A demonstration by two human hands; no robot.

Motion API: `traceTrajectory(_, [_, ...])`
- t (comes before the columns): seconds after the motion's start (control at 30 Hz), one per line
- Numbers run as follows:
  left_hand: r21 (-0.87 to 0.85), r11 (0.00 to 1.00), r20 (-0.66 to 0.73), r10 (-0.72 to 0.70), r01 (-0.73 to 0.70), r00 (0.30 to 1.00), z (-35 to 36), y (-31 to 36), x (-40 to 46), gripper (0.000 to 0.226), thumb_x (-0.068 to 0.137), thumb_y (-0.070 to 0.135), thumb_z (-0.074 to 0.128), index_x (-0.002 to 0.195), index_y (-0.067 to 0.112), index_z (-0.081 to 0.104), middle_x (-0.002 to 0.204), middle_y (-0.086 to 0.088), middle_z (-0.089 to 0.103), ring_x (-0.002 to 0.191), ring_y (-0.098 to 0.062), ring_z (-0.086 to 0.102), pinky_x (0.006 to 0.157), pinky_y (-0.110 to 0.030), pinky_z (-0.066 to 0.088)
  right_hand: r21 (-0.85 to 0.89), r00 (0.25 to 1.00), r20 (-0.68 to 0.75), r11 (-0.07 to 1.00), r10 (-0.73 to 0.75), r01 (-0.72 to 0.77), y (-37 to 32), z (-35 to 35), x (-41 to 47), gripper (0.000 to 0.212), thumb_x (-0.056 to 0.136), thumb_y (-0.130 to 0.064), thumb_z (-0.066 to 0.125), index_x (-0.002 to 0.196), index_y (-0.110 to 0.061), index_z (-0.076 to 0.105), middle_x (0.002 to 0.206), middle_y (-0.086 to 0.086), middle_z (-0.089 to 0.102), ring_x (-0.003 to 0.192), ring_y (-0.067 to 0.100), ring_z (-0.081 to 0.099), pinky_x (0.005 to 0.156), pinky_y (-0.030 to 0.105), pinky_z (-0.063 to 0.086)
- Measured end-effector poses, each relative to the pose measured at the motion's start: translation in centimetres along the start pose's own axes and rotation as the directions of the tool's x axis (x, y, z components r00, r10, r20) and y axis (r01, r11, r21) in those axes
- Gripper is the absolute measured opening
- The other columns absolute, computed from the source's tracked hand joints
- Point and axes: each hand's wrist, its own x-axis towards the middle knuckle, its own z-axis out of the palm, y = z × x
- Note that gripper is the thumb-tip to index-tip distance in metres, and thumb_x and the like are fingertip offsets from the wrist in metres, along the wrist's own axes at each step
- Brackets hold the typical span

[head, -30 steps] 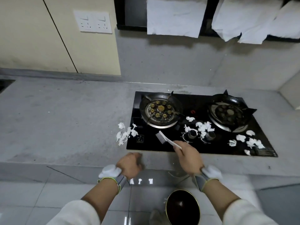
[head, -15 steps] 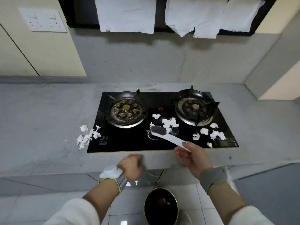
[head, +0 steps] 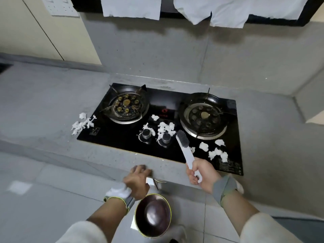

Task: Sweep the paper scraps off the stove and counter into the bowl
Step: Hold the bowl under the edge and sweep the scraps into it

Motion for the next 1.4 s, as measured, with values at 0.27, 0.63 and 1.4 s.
traceTrajectory(0.27, [-0.254,0.941,-0.093,-0.252,0.222,0.963,4.4,-3.1,-5.4,0.047,0.096,0.029,0.046,0.142,0.022,0.048,0.143,-0.005,0.051,0.131,-0.025,0.051,0.107,-0.032,0.042,-0.461,0.997,0.071,0.885,-0.028,0.058,6.2,2.1,-1.9,0.033,0.051,-0.011,0.036,0.083,-0.009,0.045,0.050,0.008,0.037,0.034,0.013,0.028,0.042,0.016,0.019])
traceTrajectory(0.63, [-0.698,0.594,0.028,-0.535,0.400,0.844,17.5,-8.0,-9.4,0.028,0.095,0.020,0.051,0.117,0.024,0.066,0.102,0.005,0.065,0.102,-0.020,0.060,0.085,-0.026,0.043,-0.700,0.992,0.081,0.714,0.101,-0.016,17.4,3.6,2.9,0.015,0.082,-0.014,0.048,0.070,-0.018,0.040,0.049,0.004,0.039,0.035,0.016,0.027,0.039,0.019,0.019])
traceTrajectory(1.4, [-0.797,-0.271,0.581,-0.587,0.540,0.563,55.7,-14.0,15.9,0.050,0.087,0.036,0.067,0.123,0.004,0.052,0.110,-0.016,0.071,0.094,-0.035,0.073,0.083,-0.047,0.062,-0.839,0.983,0.021,0.538,0.185,-0.083,39.0,-4.5,33.3,0.011,0.087,-0.018,0.052,0.077,-0.015,0.055,0.054,0.004,0.043,0.041,0.014,0.035,0.041,0.025,0.028])
